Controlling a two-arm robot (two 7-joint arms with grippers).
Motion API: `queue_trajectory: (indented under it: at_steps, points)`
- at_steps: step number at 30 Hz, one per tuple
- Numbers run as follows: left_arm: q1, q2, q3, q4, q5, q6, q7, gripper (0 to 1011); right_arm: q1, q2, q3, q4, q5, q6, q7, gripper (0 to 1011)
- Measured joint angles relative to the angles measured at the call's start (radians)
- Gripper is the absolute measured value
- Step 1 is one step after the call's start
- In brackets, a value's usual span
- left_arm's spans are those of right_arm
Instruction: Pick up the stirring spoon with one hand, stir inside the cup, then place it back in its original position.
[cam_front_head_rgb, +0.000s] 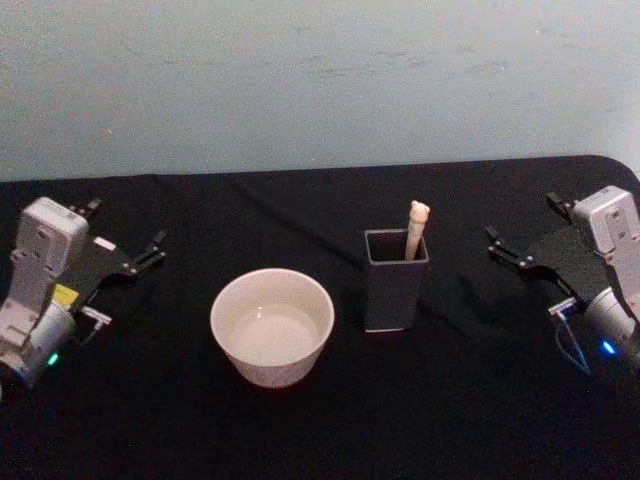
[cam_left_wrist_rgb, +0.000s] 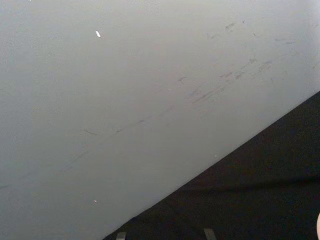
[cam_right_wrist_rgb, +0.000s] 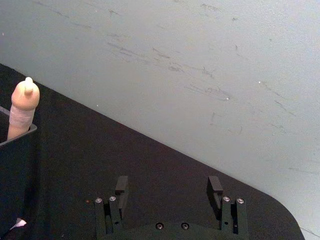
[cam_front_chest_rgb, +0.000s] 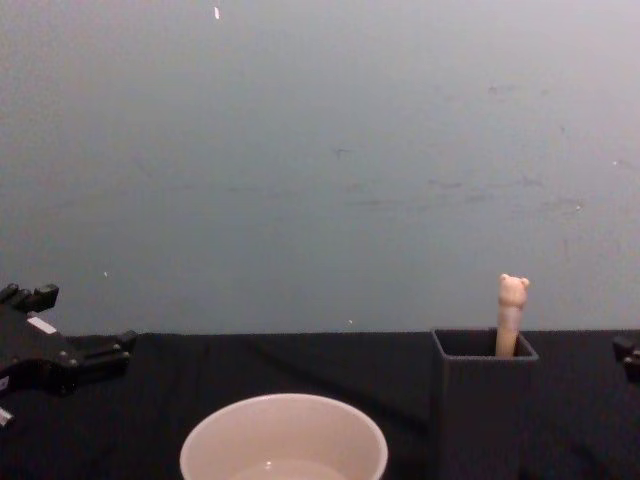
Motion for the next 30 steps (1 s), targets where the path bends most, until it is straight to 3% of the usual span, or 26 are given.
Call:
queue_trajectory:
  at_steps: [30]
  points:
    - [0.0, 0.0, 0.0, 0.0, 0.0, 0.0, 0.0, 1001, 0.0, 0.0, 0.0, 0.0, 0.0, 0.0, 0.0, 1002]
